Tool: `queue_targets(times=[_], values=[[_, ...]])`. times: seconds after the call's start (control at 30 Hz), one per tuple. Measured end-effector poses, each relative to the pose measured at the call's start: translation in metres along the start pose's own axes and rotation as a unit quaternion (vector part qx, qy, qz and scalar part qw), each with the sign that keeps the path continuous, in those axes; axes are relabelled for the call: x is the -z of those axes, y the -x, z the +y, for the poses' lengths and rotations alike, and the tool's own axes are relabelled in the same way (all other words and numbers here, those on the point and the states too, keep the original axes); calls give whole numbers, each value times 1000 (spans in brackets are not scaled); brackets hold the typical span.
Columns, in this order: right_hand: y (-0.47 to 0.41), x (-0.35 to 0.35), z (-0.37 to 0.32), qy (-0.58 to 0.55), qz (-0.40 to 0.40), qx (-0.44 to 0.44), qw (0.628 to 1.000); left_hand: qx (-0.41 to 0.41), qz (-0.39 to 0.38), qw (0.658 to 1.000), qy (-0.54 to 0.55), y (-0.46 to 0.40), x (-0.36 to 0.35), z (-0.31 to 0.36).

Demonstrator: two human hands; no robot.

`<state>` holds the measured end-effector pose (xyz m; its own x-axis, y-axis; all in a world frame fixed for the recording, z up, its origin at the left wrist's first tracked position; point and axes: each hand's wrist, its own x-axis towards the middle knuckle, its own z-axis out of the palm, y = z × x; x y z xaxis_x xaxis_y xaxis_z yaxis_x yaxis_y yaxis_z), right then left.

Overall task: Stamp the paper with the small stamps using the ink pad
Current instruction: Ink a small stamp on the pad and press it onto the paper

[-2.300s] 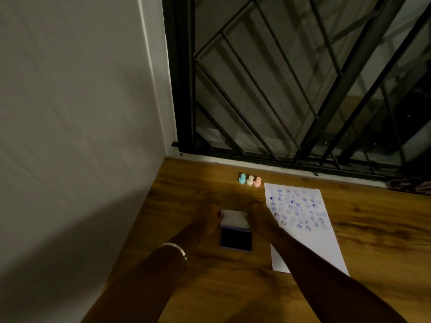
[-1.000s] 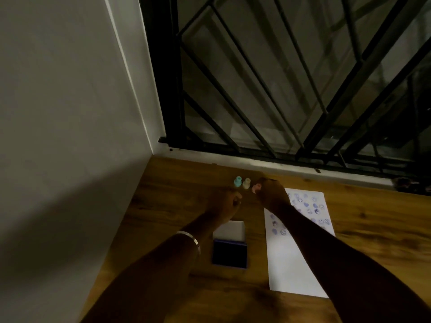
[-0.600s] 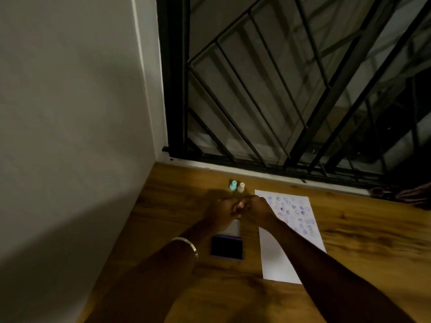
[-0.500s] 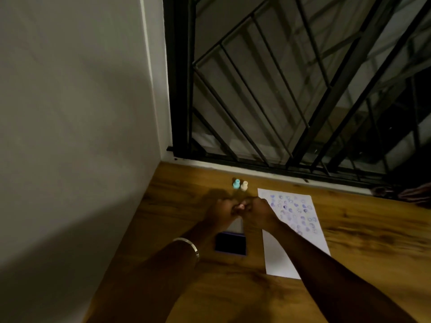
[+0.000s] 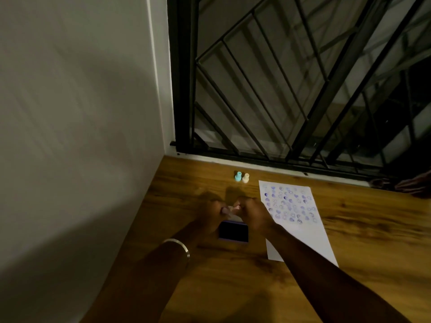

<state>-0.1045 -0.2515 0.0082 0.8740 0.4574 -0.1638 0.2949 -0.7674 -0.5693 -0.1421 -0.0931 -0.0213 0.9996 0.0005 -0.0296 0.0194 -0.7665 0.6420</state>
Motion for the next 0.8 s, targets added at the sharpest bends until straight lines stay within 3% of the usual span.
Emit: queue_targets(times=[0.17, 0.33, 0.57, 0.8], values=[[9, 1, 3, 97, -73, 6, 993, 58, 102, 985, 125, 8, 0, -12], [18, -8, 5, 181, -103, 51, 977, 73, 98, 962, 243, 11, 5, -13], [17, -19, 0, 247, -84, 92, 961, 89, 34, 974, 203, 13, -5, -13], [15, -35, 7, 305, -44, 113, 945, 124, 58, 973, 184, 13, -15, -9]])
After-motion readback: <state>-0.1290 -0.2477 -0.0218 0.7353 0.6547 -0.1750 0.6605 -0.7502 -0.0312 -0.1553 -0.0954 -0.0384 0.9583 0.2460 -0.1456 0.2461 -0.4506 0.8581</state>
